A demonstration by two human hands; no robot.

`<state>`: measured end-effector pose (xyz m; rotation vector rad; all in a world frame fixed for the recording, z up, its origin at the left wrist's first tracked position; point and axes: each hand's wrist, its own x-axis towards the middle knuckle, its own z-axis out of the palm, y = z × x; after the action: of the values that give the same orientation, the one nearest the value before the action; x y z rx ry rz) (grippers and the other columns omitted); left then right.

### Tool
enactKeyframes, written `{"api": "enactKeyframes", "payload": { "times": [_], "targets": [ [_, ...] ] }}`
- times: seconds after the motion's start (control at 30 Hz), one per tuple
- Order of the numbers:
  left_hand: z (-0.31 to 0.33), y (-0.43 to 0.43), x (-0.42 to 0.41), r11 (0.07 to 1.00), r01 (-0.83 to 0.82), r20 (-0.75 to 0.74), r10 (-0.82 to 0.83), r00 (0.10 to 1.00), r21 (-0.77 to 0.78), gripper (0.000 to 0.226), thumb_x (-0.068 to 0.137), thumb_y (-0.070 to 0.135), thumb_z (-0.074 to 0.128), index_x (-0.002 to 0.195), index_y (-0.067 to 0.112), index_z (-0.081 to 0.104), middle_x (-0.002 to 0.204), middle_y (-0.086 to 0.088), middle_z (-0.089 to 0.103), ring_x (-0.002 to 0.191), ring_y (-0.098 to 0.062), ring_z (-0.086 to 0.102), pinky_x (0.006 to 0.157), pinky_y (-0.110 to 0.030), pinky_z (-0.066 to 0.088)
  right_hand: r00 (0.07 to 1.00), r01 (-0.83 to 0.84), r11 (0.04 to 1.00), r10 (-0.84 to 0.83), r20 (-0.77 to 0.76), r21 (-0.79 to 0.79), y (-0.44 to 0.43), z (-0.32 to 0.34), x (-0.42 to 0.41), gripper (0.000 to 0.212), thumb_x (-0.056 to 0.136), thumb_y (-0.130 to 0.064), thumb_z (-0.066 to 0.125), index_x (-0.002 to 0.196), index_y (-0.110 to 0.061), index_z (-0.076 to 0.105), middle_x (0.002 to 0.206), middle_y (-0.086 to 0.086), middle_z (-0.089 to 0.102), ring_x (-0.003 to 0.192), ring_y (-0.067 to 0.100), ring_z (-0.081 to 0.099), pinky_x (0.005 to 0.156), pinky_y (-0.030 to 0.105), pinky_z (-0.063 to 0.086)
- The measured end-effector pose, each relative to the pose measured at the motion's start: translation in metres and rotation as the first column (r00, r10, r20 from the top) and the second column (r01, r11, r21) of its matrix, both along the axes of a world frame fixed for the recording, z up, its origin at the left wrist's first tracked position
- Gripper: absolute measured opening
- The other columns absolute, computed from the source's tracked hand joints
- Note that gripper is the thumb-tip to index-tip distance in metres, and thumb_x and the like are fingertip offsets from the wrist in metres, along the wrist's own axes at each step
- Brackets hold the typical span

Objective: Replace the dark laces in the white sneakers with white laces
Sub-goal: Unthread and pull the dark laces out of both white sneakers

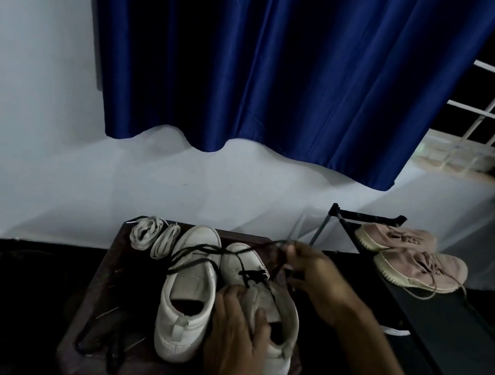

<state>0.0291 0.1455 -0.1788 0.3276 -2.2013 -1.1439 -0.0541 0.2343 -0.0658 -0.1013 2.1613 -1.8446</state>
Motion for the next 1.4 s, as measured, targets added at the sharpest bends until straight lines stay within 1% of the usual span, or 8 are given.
{"api": "enactKeyframes", "payload": {
  "times": [0.17, 0.27, 0.4, 0.53, 0.63, 0.77, 1.07, 1.4],
  "targets": [
    [0.000, -0.002, -0.002, 1.000, 0.015, 0.010, -0.015, 1.000, -0.006, 0.044, 0.081, 0.042, 0.046, 0.111, 0.013, 0.058, 0.108, -0.003, 0.056, 0.102, -0.016, 0.054, 0.086, -0.018, 0.037, 0.978, 0.211, 0.946, -0.205, 0.048, -0.244, 0.018, 0.031, -0.030, 0.026, 0.103, -0.020, 0.036, 0.078, -0.021, 0.047, 0.064, 0.000, 0.048, 0.058, 0.015, 0.047, 0.062, 0.031, 0.035],
    [0.005, -0.005, -0.001, 0.998, 0.005, 0.083, 0.000, 0.997, -0.061, 0.043, 0.074, 0.049, 0.047, 0.102, 0.019, 0.060, 0.100, 0.000, 0.056, 0.091, -0.021, 0.062, 0.068, -0.029, 0.049, 0.951, 0.222, 0.936, -0.146, -0.274, 0.273, 0.012, 0.011, -0.038, 0.022, 0.101, -0.019, 0.045, 0.082, -0.018, 0.056, 0.065, -0.002, 0.051, 0.057, 0.013, 0.047, 0.054, 0.025, 0.036],
    [0.017, -0.016, -0.005, 0.990, 0.031, 0.229, 0.001, 0.973, -0.139, 0.049, 0.077, 0.052, 0.050, 0.111, 0.017, 0.059, 0.099, -0.001, 0.063, 0.090, -0.024, 0.065, 0.068, -0.035, 0.048, 0.913, 0.101, 0.619, 0.254, -0.320, 0.779, -0.003, -0.026, -0.024, 0.046, 0.092, -0.027, 0.058, 0.134, -0.017, 0.045, 0.111, 0.011, 0.065, 0.099, 0.031, 0.063, 0.081, 0.035, 0.050],
    [0.017, -0.019, -0.006, 0.973, 0.049, 0.319, 0.027, 0.947, -0.227, 0.054, 0.073, 0.032, 0.066, 0.119, 0.004, 0.063, 0.088, -0.007, 0.072, 0.072, -0.020, 0.069, 0.057, -0.028, 0.050, 0.849, 0.134, 0.719, 0.272, -0.453, 0.682, -0.011, -0.040, -0.010, 0.064, 0.090, -0.019, 0.063, 0.145, -0.026, 0.032, 0.125, 0.008, 0.052, 0.111, 0.027, 0.054, 0.090, 0.030, 0.043],
    [0.014, -0.015, -0.005, 0.967, 0.040, 0.310, 0.041, 0.950, -0.250, 0.045, 0.078, 0.032, 0.047, 0.107, 0.006, 0.068, 0.086, -0.011, 0.072, 0.063, -0.020, 0.068, 0.049, -0.029, 0.047, 0.792, 0.279, 0.639, 0.268, -0.548, 0.716, -0.011, -0.043, -0.007, 0.062, 0.089, -0.026, 0.064, 0.144, -0.026, 0.034, 0.132, 0.004, 0.045, 0.116, 0.027, 0.044, 0.098, 0.039, 0.041],
    [0.015, -0.014, -0.006, 0.980, 0.019, 0.279, 0.038, 0.960, -0.196, 0.047, 0.080, 0.032, 0.037, 0.103, 0.004, 0.067, 0.085, -0.013, 0.071, 0.058, -0.027, 0.066, 0.042, -0.030, 0.043, 0.720, 0.339, 0.552, 0.370, -0.588, 0.762, -0.009, -0.044, -0.004, 0.020, 0.090, -0.035, 0.061, 0.108, -0.028, 0.061, 0.115, -0.006, 0.053, 0.108, 0.022, 0.049, 0.083, 0.042, 0.046],
    [-0.007, -0.007, -0.002, 0.986, 0.001, -0.175, 0.028, 0.984, 0.164, 0.025, 0.088, 0.043, 0.051, 0.080, 0.019, 0.055, 0.084, 0.012, 0.050, 0.080, -0.008, 0.051, 0.070, -0.019, 0.037, 0.727, 0.138, 0.559, 0.504, -0.467, 0.818, 0.001, -0.048, -0.010, 0.015, 0.088, -0.038, 0.057, 0.093, -0.033, 0.070, 0.110, -0.017, 0.057, 0.107, 0.012, 0.053, 0.085, 0.039, 0.045],
    [-0.019, -0.013, -0.007, 0.901, 0.226, -0.316, -0.106, 0.943, 0.371, 0.018, 0.080, 0.035, 0.068, 0.082, 0.020, 0.060, 0.067, 0.012, 0.053, 0.062, -0.009, 0.055, 0.057, -0.024, 0.047, 0.762, 0.194, 0.358, 0.531, -0.370, 0.913, -0.004, -0.040, 0.002, 0.018, 0.089, -0.032, 0.057, 0.105, -0.038, 0.063, 0.129, -0.023, 0.043, 0.122, 0.010, 0.038, 0.091, 0.033, 0.036]
  ]
}}
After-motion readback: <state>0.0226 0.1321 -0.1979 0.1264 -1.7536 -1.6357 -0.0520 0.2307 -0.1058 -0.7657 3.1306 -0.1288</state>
